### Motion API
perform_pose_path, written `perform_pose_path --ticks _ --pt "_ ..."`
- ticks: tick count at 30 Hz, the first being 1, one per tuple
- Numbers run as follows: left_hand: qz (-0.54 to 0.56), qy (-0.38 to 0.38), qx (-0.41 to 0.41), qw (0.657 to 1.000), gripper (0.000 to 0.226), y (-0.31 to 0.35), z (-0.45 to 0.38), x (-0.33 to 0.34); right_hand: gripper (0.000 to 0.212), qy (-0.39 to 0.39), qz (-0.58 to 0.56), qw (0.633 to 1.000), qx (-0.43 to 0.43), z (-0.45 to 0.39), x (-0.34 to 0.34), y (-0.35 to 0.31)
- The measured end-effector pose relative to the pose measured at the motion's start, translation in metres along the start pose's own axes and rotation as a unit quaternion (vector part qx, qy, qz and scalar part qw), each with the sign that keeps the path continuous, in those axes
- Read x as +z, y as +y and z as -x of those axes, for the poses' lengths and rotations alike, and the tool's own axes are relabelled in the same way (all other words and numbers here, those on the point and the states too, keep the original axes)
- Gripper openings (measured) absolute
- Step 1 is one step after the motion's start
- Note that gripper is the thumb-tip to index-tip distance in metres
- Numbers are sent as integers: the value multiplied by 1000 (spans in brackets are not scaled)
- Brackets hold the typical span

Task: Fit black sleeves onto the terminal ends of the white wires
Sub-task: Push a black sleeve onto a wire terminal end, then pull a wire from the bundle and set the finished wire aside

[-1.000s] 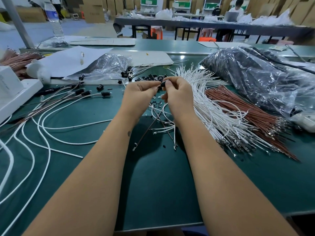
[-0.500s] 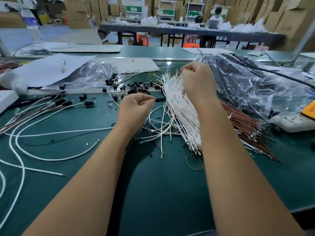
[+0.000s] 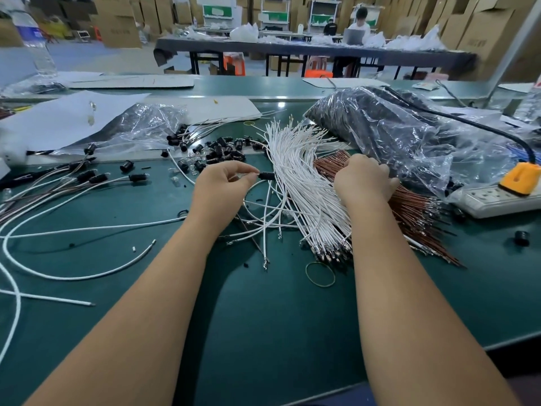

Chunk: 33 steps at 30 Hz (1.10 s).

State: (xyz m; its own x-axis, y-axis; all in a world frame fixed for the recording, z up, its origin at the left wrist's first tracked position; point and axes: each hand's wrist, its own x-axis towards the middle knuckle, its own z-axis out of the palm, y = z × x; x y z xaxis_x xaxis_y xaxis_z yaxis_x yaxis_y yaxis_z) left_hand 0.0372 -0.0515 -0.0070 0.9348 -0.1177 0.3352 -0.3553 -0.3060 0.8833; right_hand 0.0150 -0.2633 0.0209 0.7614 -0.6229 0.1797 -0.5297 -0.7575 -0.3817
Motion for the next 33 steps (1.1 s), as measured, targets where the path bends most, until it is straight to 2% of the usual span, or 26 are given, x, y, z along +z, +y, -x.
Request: perform_pose_path --ticks 4,8,15,20,25,27,30,33 --pt "-97 13 46 994 10 2 0 3 39 20 31 999 -6 0 1 1" --pt "-178 -13 59 982 11 3 2 5 33 29 21 999 -6 -2 3 2" --pt "-145 -19 51 988 12 4 5 3 28 53 -10 999 1 -1 0 2" --pt "-116 -22 53 992 8 4 7 3 27 157 -27 987 -11 6 -8 1" --pt "-74 -65 54 994 8 4 7 2 29 256 -159 947 -113 12 -25 -7" --pt "-63 -78 51 994 8 5 7 2 33 296 -223 915 -158 19 -36 -15" --pt "-16 -84 48 995 8 6 6 1 35 373 -252 864 -226 24 -54 -30" --pt "39 -61 39 997 10 10 3 -4 33 370 -289 847 -251 23 -66 -50"
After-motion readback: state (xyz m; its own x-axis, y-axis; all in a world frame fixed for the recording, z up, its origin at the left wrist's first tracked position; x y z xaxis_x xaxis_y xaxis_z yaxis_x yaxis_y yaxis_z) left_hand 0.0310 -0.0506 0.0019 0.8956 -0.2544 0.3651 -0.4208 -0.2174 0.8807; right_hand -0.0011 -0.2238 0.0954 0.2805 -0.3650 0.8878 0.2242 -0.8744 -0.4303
